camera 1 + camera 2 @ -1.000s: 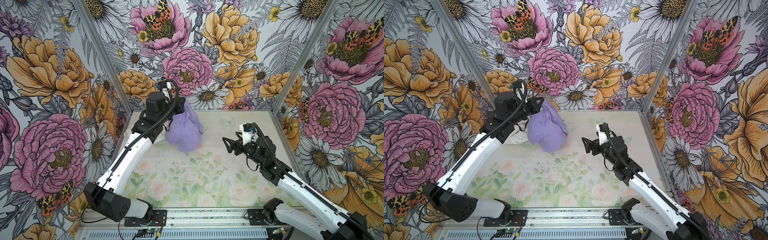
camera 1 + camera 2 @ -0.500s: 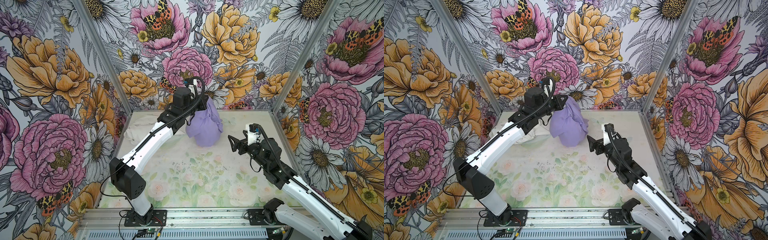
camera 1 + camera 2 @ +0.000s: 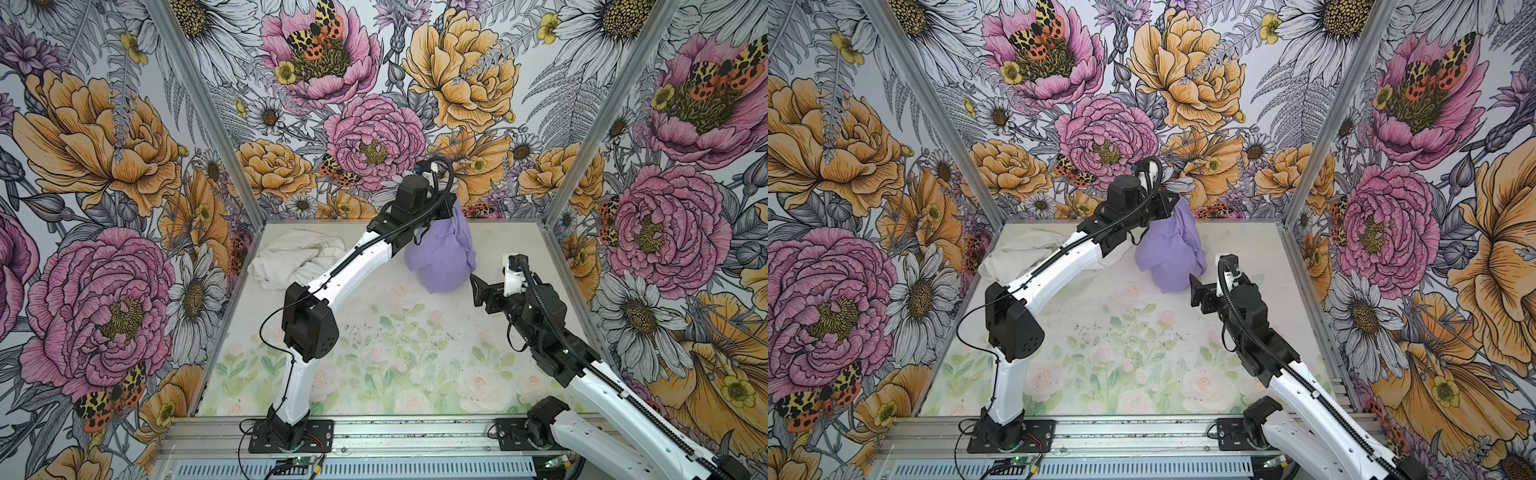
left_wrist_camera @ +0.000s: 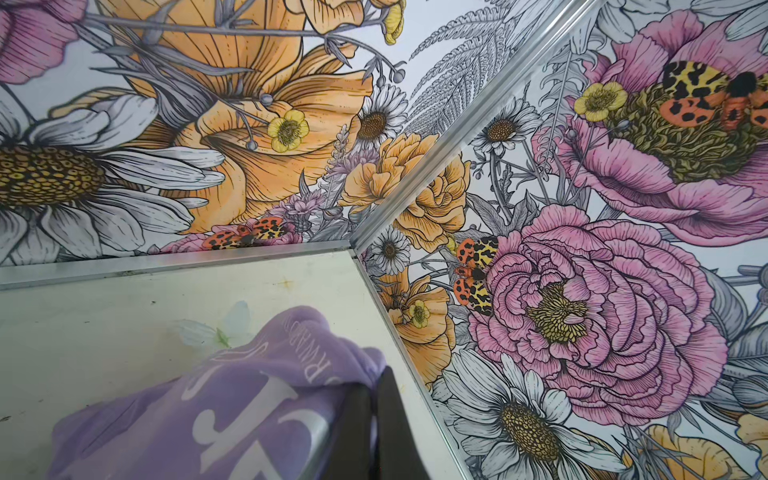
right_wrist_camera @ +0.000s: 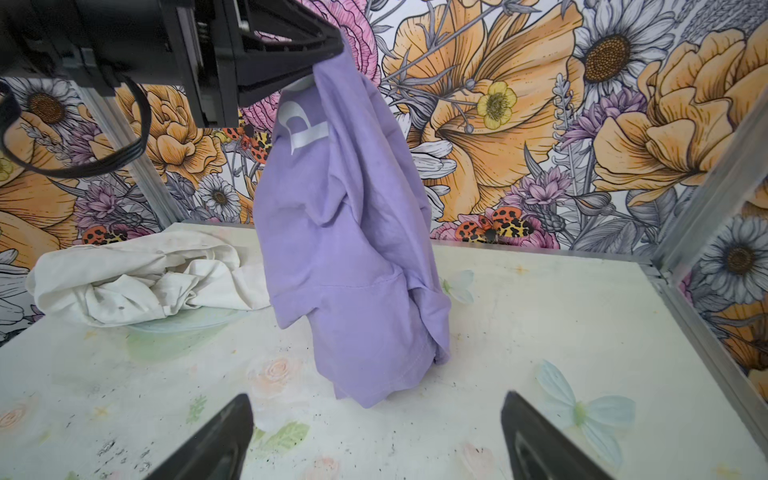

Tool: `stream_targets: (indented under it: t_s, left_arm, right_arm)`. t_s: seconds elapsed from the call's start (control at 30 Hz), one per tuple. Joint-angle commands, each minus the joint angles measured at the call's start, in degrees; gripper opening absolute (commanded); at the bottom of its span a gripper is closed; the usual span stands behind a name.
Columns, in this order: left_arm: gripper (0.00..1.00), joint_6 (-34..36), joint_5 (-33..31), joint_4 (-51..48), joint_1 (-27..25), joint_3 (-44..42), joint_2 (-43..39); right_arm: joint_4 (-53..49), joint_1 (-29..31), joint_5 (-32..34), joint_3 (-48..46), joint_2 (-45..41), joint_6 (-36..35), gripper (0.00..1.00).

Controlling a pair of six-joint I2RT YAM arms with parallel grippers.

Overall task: Pick out a specific cloth from the pile
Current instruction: 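Carry the lavender shirt with the left gripper toward the right arm's side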

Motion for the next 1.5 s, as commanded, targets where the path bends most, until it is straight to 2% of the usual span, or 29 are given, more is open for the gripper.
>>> stream_targets:
  t_s: [0.0,0.33,0.5,0.77,1.0,1.23,1.33,1.47]
  left_arm:
    - [0.0,-2.5,2.3,3.1,-1.4,7.2,3.2]
    - [0.0,-8.8,3.0,9.2,-4.9,25.0,18.6]
    - [0.0,-12.2,1.3,12.1,-6.3,28.8,24.5]
    - [0.0,-5.6,-3.1,9.1,-8.2,22.9,28.7]
    - [0.0,-4.3,-5.4,0.6,-9.0,22.4,34.9]
    - [0.0,-4.7,-5.8,-4.1,-9.0,19.9,36.7]
    - [0.07,-4.0,-5.3,-4.3,-9.0,19.6,35.7]
    - [0.27,-2.7,-5.8,-4.2,-9.0,18.2,31.6]
  right_arm:
    - [-1.7,-2.1,3.2,-1.0,-2.2,1.3,0.93]
    - [-6.7,-10.9,5.1,-3.2,-4.8,5.3,0.96]
    - [-7.9,-13.4,4.9,-3.4,-4.9,6.2,0.97]
    - [-9.3,-16.3,4.3,-4.0,-5.6,7.4,0.99]
    - [-10.0,-18.0,3.4,-4.7,-6.6,8.2,1.0]
    - [-10.2,-19.0,1.6,-4.8,-6.4,8.9,1.0]
    - [-10.2,-19.3,0.8,-4.8,-6.2,9.2,1.0]
    - [-10.4,-19.7,-0.4,-4.4,-6.2,9.4,0.99]
